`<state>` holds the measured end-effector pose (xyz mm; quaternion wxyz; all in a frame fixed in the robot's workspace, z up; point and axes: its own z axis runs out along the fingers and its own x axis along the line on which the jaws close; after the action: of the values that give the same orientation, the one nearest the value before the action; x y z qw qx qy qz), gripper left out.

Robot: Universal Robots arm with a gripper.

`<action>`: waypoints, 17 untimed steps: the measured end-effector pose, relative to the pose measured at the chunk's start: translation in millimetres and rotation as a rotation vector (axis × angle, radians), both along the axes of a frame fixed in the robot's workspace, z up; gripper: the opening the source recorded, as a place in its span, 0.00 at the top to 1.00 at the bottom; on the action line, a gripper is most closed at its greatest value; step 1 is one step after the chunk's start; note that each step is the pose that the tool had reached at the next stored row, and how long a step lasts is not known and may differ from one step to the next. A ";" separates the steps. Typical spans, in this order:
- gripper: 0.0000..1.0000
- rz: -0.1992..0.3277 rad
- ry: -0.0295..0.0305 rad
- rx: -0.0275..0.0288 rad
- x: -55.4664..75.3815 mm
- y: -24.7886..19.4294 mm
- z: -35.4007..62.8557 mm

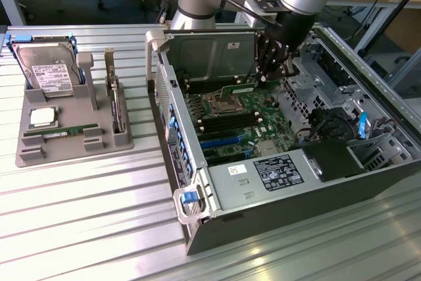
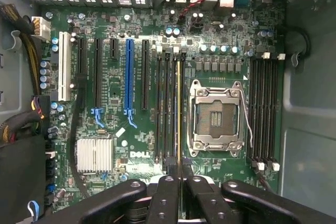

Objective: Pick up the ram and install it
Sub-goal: 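Insert the ram into the slot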

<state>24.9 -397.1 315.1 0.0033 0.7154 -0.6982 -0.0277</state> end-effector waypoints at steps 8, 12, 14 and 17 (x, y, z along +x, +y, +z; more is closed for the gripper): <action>0.88 0.000 0.0000 0.0000 0.0 0.0 -5.7; 0.88 0.000 0.0000 -0.0001 0.0 0.0 -8.4; 0.88 0.000 0.0000 -0.0001 0.0 0.0 -9.8; 0.88 0.000 0.0000 0.0000 0.0 0.0 -11.9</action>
<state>24.9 -397.1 303.2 0.0033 0.7154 -0.6982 -0.0277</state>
